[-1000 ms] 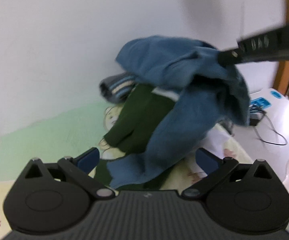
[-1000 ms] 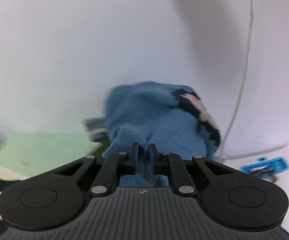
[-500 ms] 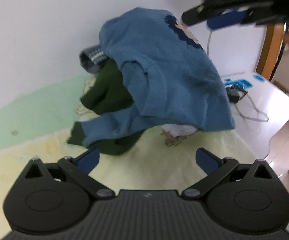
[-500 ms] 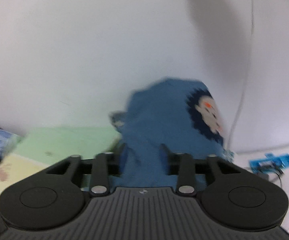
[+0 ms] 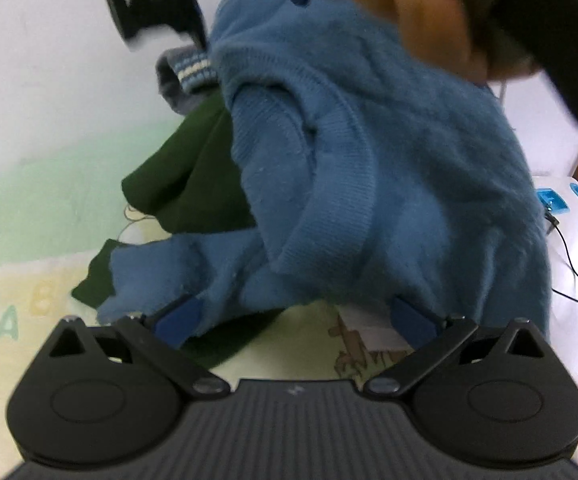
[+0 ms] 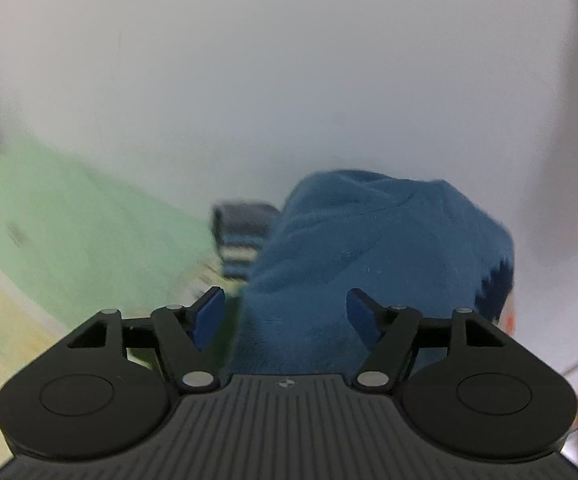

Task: Fold clothes
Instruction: 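Grasp the blue sweater with the left gripper and lift it off the pile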

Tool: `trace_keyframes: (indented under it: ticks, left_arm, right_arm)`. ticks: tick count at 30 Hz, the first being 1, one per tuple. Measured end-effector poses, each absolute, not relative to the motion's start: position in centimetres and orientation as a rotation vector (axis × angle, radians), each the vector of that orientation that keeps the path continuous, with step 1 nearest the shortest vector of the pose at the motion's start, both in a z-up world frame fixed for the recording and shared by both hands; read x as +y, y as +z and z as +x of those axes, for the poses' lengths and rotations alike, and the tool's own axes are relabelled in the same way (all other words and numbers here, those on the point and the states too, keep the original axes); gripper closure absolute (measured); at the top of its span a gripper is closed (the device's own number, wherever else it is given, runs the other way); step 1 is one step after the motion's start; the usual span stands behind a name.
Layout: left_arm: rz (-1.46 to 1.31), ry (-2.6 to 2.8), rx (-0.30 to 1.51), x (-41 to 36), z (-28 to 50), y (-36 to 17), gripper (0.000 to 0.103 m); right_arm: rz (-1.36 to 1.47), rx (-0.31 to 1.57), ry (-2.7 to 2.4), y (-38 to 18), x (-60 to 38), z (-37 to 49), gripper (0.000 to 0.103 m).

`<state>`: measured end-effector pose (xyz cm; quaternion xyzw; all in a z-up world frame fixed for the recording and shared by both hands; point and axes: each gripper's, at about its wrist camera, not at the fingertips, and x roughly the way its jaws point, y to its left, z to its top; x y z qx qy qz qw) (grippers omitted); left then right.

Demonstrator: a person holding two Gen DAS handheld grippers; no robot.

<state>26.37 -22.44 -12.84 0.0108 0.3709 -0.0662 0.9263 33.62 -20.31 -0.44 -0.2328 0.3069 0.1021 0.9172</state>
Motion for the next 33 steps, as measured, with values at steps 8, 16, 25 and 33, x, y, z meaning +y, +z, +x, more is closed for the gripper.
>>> trace_keyframes:
  ticks: [8, 16, 25, 33]
  left_arm:
    - [0.118, -0.217, 0.727, -23.9, 26.9, -13.0, 0.034]
    - [0.103, -0.282, 0.702, -24.7, 25.8, -11.6, 0.103]
    - [0.123, -0.217, 0.573, -23.5, 21.9, -7.1, 0.103]
    - [0.058, -0.372, 0.524, -20.0, 12.2, -3.9, 0.055]
  right_arm:
    - [-0.387, 0.689, 0.173, -0.8, -23.6, 35.4, 0.093]
    - [-0.087, 0.530, 0.166, 4.6, -30.8, 27.4, 0.095]
    - [0.206, 0.410, 0.297, 10.3, -36.4, 18.5, 0.095]
    - [0.315, 0.352, 0.496, 14.0, -35.2, 10.1, 0.095]
